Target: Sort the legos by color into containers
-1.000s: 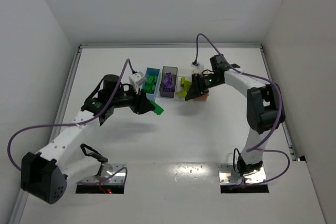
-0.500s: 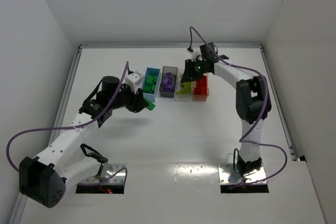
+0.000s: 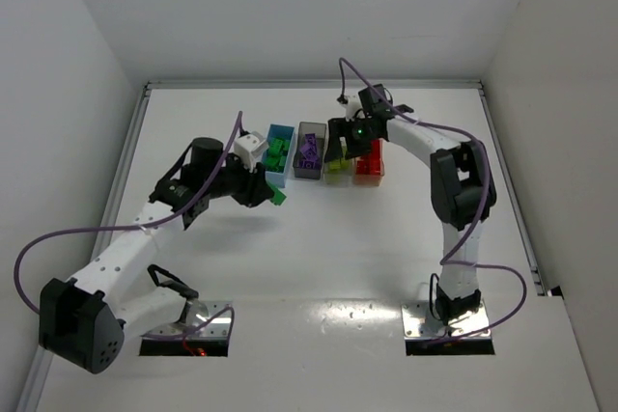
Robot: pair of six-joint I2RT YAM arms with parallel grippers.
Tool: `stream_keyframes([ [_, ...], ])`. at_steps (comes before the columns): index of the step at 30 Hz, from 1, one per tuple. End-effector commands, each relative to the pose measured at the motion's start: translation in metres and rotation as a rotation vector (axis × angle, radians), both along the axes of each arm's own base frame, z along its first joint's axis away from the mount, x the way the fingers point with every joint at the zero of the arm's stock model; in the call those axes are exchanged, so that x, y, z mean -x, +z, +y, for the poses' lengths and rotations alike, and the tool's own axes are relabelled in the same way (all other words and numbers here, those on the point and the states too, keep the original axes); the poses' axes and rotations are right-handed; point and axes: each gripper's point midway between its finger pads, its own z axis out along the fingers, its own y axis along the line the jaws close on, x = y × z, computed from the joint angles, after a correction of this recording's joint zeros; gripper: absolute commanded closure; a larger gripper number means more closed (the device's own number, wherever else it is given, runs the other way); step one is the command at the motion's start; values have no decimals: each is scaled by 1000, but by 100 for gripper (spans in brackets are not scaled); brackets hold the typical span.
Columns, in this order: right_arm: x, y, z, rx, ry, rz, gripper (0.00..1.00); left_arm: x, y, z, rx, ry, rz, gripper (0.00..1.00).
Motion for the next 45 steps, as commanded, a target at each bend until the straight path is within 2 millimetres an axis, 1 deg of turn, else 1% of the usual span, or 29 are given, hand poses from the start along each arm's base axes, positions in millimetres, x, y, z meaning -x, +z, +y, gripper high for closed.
stream_keyframes([
  [1, 13, 68, 14, -119, 73, -112, 25, 1, 15, -10, 25, -88, -15, 95],
  [2, 28, 95, 25, -234, 169, -137, 25, 11, 21, -18, 62, -156, -8, 95],
  [3, 36, 107, 32, -299, 234, -165, 25, 13, 20, -20, 84, -181, 13, 95],
  [4, 47, 110, 32, -351, 279, -160, 25, 16, 21, -22, 99, -218, 21, 95],
  [5, 70, 128, 43, -478, 394, -140, 25, 28, 18, -30, 135, -290, 72, 95],
  [6, 79, 132, 45, -525, 449, -141, 26, 28, 20, -32, 153, -318, 74, 95],
  [7, 96, 144, 48, -615, 530, -112, 26, 33, 22, -35, 175, -348, 94, 95],
  [8, 107, 142, 54, -648, 579, -85, 26, 38, 21, -40, 205, -389, 122, 95],
  [9, 122, 141, 58, -689, 648, -53, 26, 37, 27, -39, 220, -397, 114, 95],
  [12, 138, 139, 65, -694, 703, -20, 28, 43, 35, -45, 261, -458, 140, 95],
  [13, 145, 131, 70, -689, 747, -36, 28, 42, 38, -47, 268, -474, 144, 95],
  [14, 146, 129, 73, -688, 759, -30, 28, 45, 40, -48, 281, -490, 147, 95],
  [16, 153, 121, 77, -675, 777, -13, 28, 41, 45, -49, 282, -492, 135, 95],
  [17, 158, 121, 81, -675, 791, -8, 28, 44, 45, -50, 291, -495, 154, 95],
  [20, 172, 114, 89, -674, 832, 12, 28, 41, 48, -48, 292, -488, 143, 95],
  [21, 175, 117, 91, -675, 849, -2, 28, 41, 48, -48, 292, -488, 143, 95],
  [22, 180, 113, 95, -664, 860, 2, 28, 41, 48, -48, 295, -484, 151, 95],
  [25, 186, 111, 100, -656, 878, 7, 28, 40, 46, -48, 295, -482, 161, 95],
  [27, 186, 111, 100, -656, 878, 7, 28, 40, 46, -48, 295, -482, 161, 95],
  [30, 194, 111, 105, -657, 905, 7, 28, 39, 44, -49, 294, -481, 170, 95],
  [31, 194, 115, 105, -658, 909, -4, 28, 39, 44, -49, 294, -481, 170, 95],
  [33, 199, 115, 107, -657, 918, 9, 30, 39, 44, -49, 294, -481, 170, 95],
  [34, 201, 113, 109, -649, 930, 1, 31, 37, 44, -46, 295, -472, 168, 95],
  [35, 207, 110, 111, -649, 937, 13, 38, 37, 44, -46, 295, -472, 168, 95],
  [38, 209, 108, 113, -638, 950, 5, 46, 34, 47, -45, 296, -464, 158, 95],
  [39, 208, 107, 113, -627, 948, 2, 52, 34, 47, -45, 296, -464, 158, 95],
  [41, 211, 107, 115, -628, 957, 5, 53, 32, 47, -43, 297, -455, 156, 95],
  [44, 214, 107, 117, -628, 965, 8, 65, 33, 44, -42, 296, -453, 165, 95],
  [45, 214, 107, 117, -628, 965, 8, 75, 33, 44, -42, 296, -453, 165, 95],
])
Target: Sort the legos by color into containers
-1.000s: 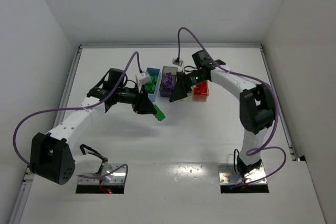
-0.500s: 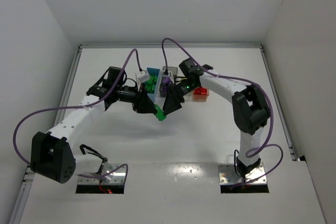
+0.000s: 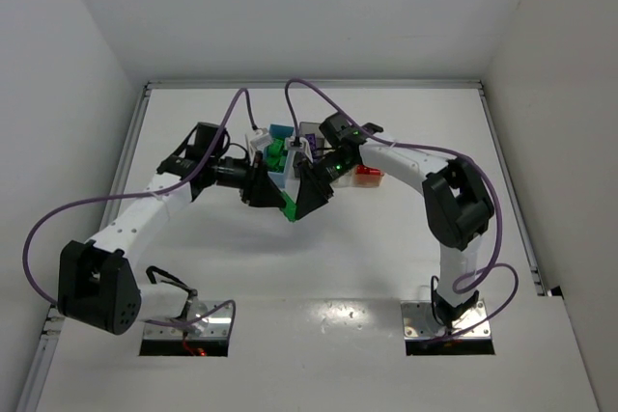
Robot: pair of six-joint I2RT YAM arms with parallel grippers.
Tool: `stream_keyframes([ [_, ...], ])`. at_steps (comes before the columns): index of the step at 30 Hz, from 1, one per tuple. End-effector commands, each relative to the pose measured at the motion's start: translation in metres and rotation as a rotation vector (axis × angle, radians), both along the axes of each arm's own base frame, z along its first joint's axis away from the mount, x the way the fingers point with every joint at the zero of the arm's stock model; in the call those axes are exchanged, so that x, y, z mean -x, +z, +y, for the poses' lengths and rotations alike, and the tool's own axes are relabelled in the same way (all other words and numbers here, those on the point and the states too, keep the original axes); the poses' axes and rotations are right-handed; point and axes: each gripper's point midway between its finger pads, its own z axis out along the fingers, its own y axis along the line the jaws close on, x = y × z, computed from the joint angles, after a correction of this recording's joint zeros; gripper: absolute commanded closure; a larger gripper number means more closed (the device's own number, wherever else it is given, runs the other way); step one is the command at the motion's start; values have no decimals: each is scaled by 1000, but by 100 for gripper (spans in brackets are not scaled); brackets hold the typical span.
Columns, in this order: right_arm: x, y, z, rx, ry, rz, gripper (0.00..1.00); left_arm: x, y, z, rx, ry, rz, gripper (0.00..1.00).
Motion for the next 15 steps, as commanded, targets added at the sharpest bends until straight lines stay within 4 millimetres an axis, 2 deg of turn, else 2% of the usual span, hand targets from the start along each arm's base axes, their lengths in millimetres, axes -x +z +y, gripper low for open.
stream_keyframes([
  [1, 1, 15, 5, -60, 27, -62, 80, -7, 17, -1, 40, -18, -68, 95],
  [4, -3, 15, 4, -53, 15, -67, 92, -2, 11, 0, 36, -17, -55, 95],
  [7, -11, 16, -1, -45, -10, -83, 97, 2, 4, 3, 21, -4, -48, 95],
  [15, -43, 28, -17, -56, -109, -131, 99, 8, -8, 11, -27, 46, -68, 95],
])
